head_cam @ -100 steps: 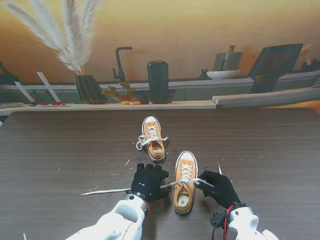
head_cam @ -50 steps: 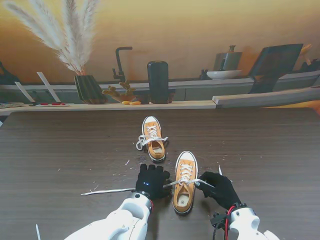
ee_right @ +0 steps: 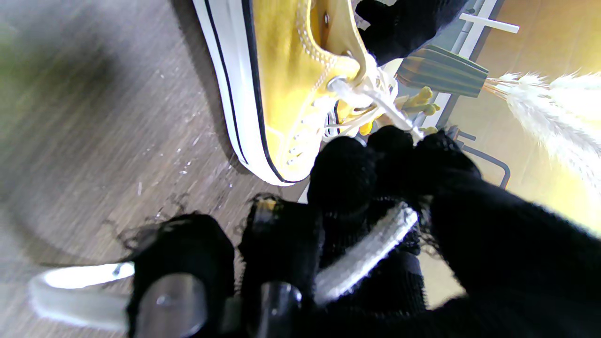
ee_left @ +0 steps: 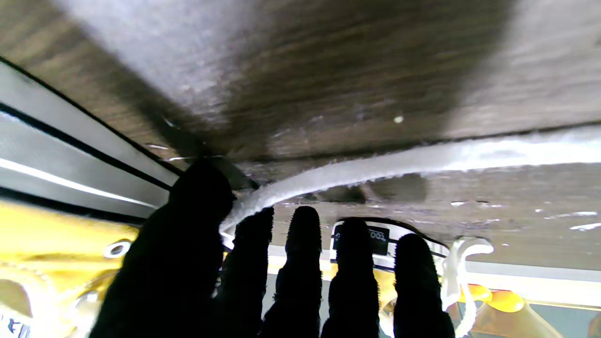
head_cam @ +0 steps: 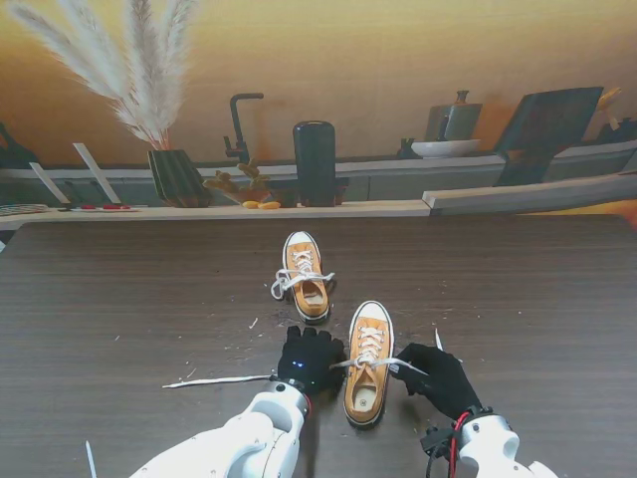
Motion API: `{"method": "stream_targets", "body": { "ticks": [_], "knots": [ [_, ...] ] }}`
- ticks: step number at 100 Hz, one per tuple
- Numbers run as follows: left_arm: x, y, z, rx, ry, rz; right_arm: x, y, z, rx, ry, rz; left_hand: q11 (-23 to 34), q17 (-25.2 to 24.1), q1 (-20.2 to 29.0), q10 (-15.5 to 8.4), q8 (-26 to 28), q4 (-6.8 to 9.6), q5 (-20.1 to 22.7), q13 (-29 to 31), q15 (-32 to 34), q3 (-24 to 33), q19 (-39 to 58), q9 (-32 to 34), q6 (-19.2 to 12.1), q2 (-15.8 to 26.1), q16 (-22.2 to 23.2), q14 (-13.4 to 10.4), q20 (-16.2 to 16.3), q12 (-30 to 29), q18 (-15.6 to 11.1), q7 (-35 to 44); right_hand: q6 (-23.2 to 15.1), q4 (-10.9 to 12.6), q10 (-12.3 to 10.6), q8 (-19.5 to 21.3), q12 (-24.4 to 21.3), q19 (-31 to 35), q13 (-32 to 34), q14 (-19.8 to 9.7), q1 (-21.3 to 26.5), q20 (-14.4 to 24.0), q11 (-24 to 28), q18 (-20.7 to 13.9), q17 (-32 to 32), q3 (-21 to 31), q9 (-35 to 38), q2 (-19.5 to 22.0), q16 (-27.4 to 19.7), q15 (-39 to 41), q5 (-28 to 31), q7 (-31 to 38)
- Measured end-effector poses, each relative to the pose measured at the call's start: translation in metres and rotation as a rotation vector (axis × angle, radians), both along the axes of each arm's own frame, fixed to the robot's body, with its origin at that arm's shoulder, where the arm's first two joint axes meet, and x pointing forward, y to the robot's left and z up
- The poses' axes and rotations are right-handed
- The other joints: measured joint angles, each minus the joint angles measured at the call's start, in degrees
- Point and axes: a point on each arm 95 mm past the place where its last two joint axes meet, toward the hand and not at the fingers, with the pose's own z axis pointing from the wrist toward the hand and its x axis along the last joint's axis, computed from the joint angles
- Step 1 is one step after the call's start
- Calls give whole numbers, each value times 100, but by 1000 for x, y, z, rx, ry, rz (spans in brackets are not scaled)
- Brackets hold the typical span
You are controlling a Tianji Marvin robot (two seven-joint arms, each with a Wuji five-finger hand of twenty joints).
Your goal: Tie the shoelaces into a bow on the shoes
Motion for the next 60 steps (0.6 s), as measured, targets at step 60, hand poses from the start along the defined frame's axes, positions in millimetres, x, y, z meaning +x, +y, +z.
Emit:
{"method": "stream_targets", "body": {
  "ticks": [60],
  "knots": [
    [-19, 20, -18, -406, -119, 58, -4, 4, 1, 6, -1, 27, 457, 58, -870, 180, 1693, 595, 326, 480, -171, 1555, -1048, 734, 29, 109, -294, 278, -1240, 54, 1, 3702, -1, 0, 3, 0, 0, 0, 0, 0, 2, -4, -2, 66, 0, -3, -18, 27, 1, -60, 0, -4]
  ]
}}
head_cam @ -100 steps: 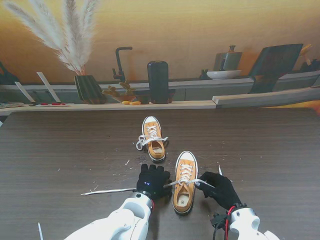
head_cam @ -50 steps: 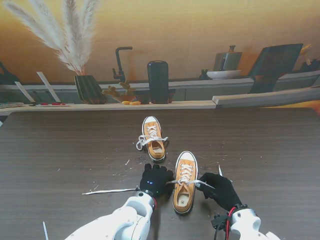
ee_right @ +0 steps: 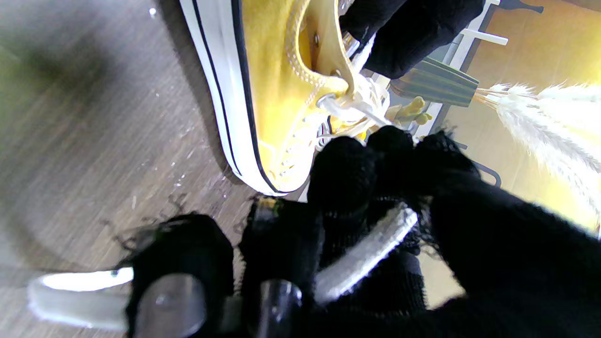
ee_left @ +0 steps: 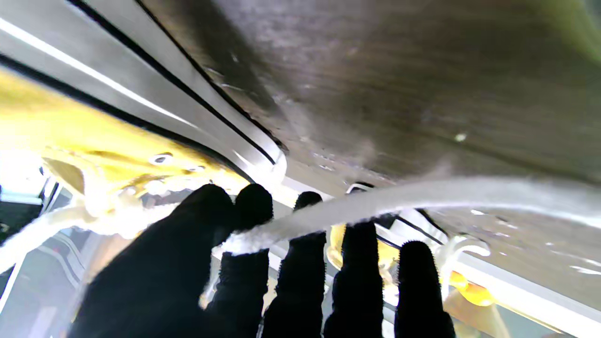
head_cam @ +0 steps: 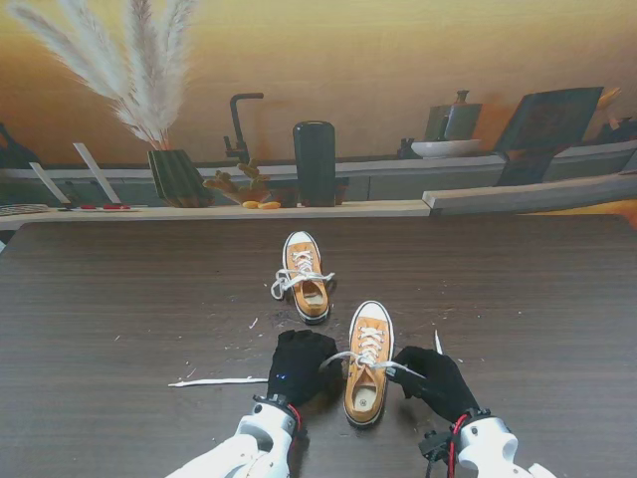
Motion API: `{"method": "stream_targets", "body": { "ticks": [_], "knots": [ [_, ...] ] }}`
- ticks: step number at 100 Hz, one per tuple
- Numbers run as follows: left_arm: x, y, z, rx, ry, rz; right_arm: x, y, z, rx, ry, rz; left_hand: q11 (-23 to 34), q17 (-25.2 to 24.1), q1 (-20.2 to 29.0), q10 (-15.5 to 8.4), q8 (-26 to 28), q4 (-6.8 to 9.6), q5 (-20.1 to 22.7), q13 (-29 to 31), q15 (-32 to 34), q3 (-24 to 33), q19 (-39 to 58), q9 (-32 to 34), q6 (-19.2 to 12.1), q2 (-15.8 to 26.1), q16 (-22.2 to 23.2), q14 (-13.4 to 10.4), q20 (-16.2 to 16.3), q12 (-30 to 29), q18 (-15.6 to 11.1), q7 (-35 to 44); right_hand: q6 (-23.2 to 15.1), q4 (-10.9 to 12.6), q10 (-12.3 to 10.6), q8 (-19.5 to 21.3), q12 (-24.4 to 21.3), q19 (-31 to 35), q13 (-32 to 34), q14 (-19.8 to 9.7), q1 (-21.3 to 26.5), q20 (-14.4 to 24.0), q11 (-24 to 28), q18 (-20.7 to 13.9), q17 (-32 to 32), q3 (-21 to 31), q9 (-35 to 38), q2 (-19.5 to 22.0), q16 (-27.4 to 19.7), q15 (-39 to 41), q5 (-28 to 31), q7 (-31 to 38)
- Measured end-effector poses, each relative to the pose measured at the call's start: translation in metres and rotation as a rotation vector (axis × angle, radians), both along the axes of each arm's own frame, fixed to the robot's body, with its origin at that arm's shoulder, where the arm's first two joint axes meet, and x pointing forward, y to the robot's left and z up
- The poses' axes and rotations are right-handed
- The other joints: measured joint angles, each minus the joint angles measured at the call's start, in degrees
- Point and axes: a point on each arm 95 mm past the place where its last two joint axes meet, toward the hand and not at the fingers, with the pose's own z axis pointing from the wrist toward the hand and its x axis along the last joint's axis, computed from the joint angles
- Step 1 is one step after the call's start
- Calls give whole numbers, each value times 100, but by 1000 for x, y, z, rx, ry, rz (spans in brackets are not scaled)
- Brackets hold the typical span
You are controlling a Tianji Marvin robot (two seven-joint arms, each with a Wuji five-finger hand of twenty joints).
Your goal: Tie the shoelaces into a bow on the shoes
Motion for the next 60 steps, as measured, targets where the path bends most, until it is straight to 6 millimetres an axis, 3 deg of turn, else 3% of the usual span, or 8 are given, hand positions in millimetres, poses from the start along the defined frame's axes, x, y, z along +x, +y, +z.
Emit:
{"method": "stream_targets", "body": {
  "ticks": [5, 13, 26, 28, 40, 60],
  "knots": [
    [-2, 1, -3, -38, -1, 12, 0, 1, 0, 0, 1, 3, 16, 85, -145, 62, 2, 114, 135, 210, -47, 204, -49, 183, 1, -78, -103, 85, -236, 0, 6, 131, 0, 0, 15, 0, 0, 0, 0, 0, 0, 0, -2, 1, 0, -1, -33, 1, 1, -2, 0, 0],
    [-4, 2, -4, -163, 17, 30, -1, 1, 0, 1, 3, 9, 20, 381, -303, 109, 2, 121, 273, 710, -191, 479, -61, 558, 11, -217, -345, 330, -526, -46, 20, 283, 0, 0, 18, 0, 0, 0, 0, 0, 0, 0, -2, 2, 0, -1, -34, 1, 1, -2, 0, -1],
    [-7, 3, -5, -371, 60, 74, -2, 3, 0, 3, 4, 14, 14, 1132, -474, 221, 2, 126, 611, 1733, -496, 711, -59, 1256, 27, -331, -856, 745, -727, -345, 602, 366, 0, 0, 19, 0, 0, 0, 0, 0, 0, 0, -2, 3, 0, -1, -35, 2, 1, -4, 0, -1],
    [-7, 3, -5, -409, 71, 76, -2, 3, 0, 3, 4, 15, 13, 1222, -474, 252, 2, 126, 625, 1810, -541, 713, -59, 1299, 219, -334, -904, 780, -741, -369, 603, 370, 0, 0, 19, 0, 0, 0, 0, 0, 0, 0, -2, 3, 0, -1, -35, 2, 1, -4, 0, -1],
    [-11, 1, -1, -547, 140, 97, -3, 3, 1, 5, 3, 17, -113, 1597, -474, 427, 2, 126, 771, 2166, -532, 773, -93, 1644, 557, -417, -1058, 898, -825, -572, 864, 377, 0, 0, 19, 0, 0, 0, 0, 0, 0, 0, -2, 3, 0, -2, -35, 3, 1, -4, 0, -1],
    [-17, -2, 17, -603, 174, 97, -5, 4, 2, 7, -2, 18, -148, 2267, -466, 515, 5, 122, 771, 2774, -397, 761, 315, 2054, 569, -417, -1066, 896, -866, -652, 975, 378, 0, 0, 20, 0, 0, 0, 0, 0, 0, 0, -3, 4, 0, -2, -35, 3, 2, -4, 0, -2]
  ]
}}
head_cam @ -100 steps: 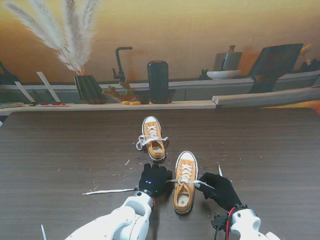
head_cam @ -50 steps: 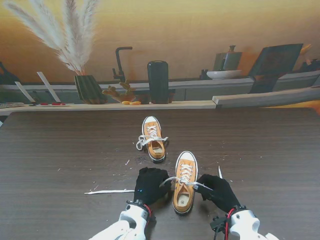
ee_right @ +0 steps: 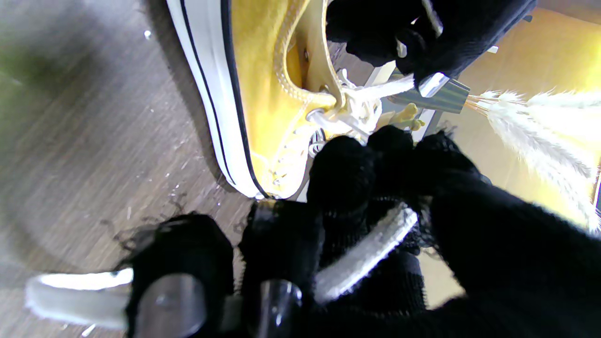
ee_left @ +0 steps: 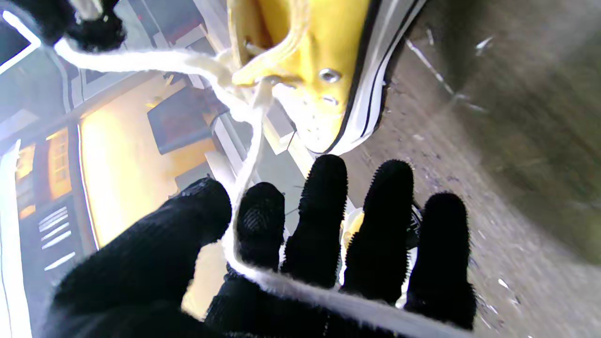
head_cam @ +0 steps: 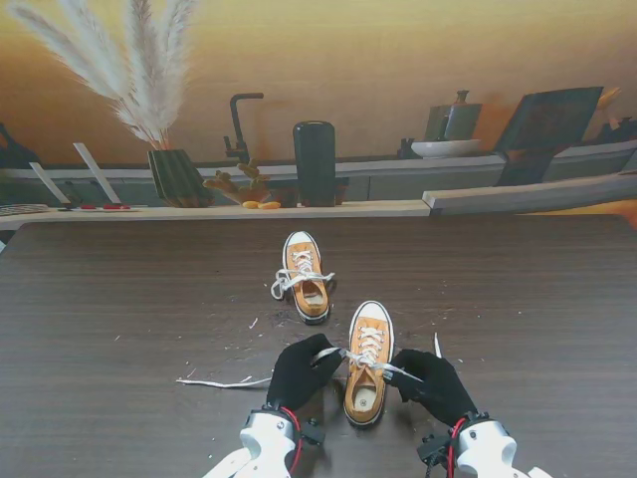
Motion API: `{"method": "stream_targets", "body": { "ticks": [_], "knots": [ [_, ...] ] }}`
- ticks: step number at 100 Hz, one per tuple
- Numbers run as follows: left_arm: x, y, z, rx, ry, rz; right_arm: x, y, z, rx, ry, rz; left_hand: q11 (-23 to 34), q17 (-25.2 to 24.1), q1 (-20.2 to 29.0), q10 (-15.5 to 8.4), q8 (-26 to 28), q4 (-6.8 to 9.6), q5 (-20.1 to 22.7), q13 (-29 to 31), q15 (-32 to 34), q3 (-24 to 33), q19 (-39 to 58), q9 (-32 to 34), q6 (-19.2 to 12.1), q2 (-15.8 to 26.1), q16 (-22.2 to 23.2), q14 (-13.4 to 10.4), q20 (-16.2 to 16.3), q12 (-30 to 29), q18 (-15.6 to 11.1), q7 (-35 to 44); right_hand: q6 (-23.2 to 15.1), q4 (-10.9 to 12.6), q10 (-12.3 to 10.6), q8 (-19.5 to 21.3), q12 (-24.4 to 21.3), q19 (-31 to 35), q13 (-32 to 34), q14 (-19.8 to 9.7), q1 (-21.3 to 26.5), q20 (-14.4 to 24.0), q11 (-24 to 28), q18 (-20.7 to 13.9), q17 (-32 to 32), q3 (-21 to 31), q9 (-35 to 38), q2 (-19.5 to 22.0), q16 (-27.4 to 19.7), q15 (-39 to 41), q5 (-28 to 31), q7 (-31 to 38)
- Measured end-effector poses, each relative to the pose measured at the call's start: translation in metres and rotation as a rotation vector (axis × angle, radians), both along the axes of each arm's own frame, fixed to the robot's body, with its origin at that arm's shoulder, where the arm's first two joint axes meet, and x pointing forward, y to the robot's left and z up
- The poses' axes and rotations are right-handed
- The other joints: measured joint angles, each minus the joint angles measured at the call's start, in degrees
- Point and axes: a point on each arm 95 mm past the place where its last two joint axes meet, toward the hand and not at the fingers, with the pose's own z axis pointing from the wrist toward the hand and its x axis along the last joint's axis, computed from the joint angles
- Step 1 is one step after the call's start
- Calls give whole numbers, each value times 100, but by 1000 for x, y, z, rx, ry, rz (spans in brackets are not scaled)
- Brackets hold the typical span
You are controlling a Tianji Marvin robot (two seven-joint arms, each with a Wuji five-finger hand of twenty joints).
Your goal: Tie the shoelaces into a bow on the shoes
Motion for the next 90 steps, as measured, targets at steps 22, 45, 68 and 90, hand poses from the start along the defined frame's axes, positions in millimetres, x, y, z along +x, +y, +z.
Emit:
{"method": "stream_targets", "body": {
  "ticks": [22, 45, 68, 90],
  "knots": [
    [0, 6, 11, 9, 64, 45, -2, -1, 3, -3, -25, -25, 666, 1560, 178, 35, 359, -69, -108, 1100, 1684, -821, 2395, 206, 8, 236, 453, -234, 201, 356, 292, 4, 0, 0, -22, 0, 0, 0, 0, -65, 0, 0, 1, -160, 0, 5, 6, -45, 0, 77, 26, -8],
    [2, 20, 22, 235, -32, 56, -1, -3, 12, -3, -64, -42, 2449, 3331, 258, -987, 568, -94, -592, 1768, 5929, -2076, 6053, 577, -122, 911, 1138, -2027, 1304, 1398, -1487, -42, 12, 1, -116, -580, 130, 0, 73, -159, 3, 98, 122, -299, 15, 23, 122, -301, 0, 230, 164, -224],
    [7, 29, 29, 175, -89, 22, 4, -2, 30, -14, -110, -38, 3666, 3439, 1103, -1956, -2155, -596, -1152, 1820, 6532, -2257, 6071, 828, -303, 489, 1139, -2699, 1766, 1561, -2072, -2927, 445, 61, -251, -1422, 301, 1, 76, -289, -183, 396, 381, -366, 71, 194, 124, -430, 0, 354, -285, -1105],
    [11, 31, 32, 23, -158, -27, 8, -3, 44, -54, -141, -64, 3681, 3441, 963, -1957, -2677, -660, -1149, 1824, 6651, -1425, 6082, 945, -303, 280, 1139, -2704, 1848, 1541, -2072, -4081, 586, 125, -257, -1437, 339, 1, 76, -294, -405, 470, 437, -368, 77, 255, 124, -424, 1, 365, -285, -1361]
  ]
}}
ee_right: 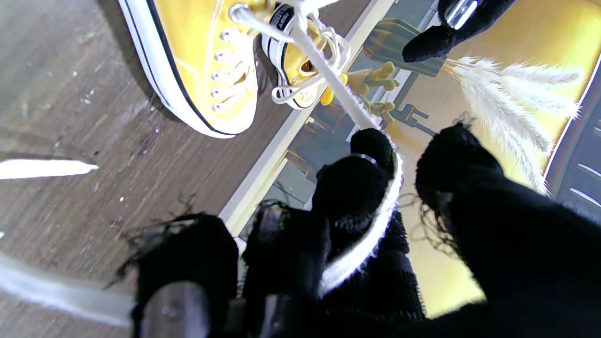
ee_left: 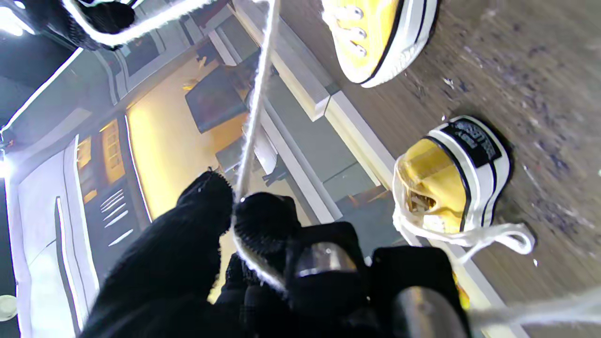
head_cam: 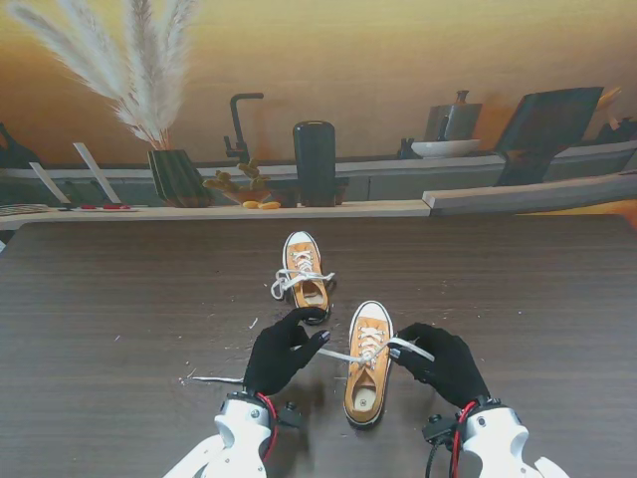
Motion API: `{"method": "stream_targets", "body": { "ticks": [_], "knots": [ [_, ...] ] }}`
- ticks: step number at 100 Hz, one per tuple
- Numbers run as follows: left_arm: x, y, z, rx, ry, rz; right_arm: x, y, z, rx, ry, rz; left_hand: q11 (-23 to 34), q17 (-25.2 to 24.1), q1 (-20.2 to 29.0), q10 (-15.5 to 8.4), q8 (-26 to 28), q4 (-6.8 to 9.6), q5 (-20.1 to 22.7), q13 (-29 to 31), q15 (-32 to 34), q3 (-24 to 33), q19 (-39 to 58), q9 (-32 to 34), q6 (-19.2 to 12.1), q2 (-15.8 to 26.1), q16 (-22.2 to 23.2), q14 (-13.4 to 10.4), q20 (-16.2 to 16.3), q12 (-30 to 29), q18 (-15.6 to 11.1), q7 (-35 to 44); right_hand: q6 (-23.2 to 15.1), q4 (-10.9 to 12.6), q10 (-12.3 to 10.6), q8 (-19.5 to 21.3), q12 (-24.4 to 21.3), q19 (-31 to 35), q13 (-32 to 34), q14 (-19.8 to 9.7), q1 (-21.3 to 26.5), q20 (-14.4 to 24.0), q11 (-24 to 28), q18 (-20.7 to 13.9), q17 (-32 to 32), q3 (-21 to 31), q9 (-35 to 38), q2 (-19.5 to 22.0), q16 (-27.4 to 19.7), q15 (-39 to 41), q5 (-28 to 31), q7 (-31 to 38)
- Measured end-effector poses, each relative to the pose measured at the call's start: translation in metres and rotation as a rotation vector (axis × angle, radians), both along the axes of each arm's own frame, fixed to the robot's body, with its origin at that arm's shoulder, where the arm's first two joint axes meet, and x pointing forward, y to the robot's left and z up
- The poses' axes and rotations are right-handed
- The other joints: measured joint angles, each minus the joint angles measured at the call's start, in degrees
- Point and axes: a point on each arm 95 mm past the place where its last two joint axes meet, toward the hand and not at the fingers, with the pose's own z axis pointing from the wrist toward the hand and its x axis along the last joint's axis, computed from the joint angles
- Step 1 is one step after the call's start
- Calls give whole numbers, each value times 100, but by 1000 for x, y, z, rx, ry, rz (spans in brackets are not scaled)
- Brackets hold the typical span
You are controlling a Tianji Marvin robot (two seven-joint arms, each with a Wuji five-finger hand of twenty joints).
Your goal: Tie the shoelaces into a bow on the shoes
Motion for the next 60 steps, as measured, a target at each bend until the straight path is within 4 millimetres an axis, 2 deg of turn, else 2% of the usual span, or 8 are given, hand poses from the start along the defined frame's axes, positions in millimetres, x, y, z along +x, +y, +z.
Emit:
{"method": "stream_targets", "body": {
  "ticks": [12, 17, 26, 44, 60],
  "knots": [
    [1, -2, 2, -19, 3, -34, 1, 0, 6, -87, -18, -17, 0, 1, -8, 0, -55, 0, 12, 0, 5, 303, 5, 7, 0, -70, 0, 0, 36, -5, 0, -187, -7, 0, 0, -141, 6, 0, 0, -1, 133, 53, 1, 0, 1, 0, 1, -12, 0, 0, 0, 175],
    [0, -3, 4, -24, -2, -49, 1, -1, 8, -129, -32, -26, 0, 1, -8, 0, -125, 0, 13, 0, 7, 366, 5, 13, 0, -147, 0, 1, 38, -5, 0, -303, -10, 0, -2, -232, 62, 0, 0, -2, 336, 56, 1, 0, 1, -4, 1, -53, 0, 1, 0, 308],
    [-1, -6, 6, -31, 4, -124, 1, -1, 11, -133, -53, -41, 1, 1, -7, 0, -208, 0, 16, 0, 8, 429, 7, 17, 0, -151, 0, 3, 38, -6, 0, -464, -65, 0, -42, -291, 75, 0, 1, -43, 525, 57, 66, 0, 2, -4, 1, -74, 1, 2, -65, 377],
    [-2, -13, 7, -36, 17, -266, 0, 3, 16, -102, -91, -25, 1, 2, -129, 4, -436, -166, 20, 0, 9, 606, 8, 18, 19, -345, 0, 11, 38, -14, 0, -970, -237, 0, -44, -362, 78, 0, 1, -43, 476, 57, 69, 0, 3, -4, 2, -72, 1, 42, -203, 379],
    [1, -20, 9, -8, 18, -320, 1, 9, 20, -80, -143, -15, 1, 2, -221, 9, -572, -193, 20, 0, 10, 651, 8, 18, 25, -420, 0, 15, 33, -54, 0, -1184, -346, 0, -44, -429, 79, 0, 2, -44, 476, 58, 69, 0, 3, -4, 2, -72, 1, 44, -204, 378]
  ]
}}
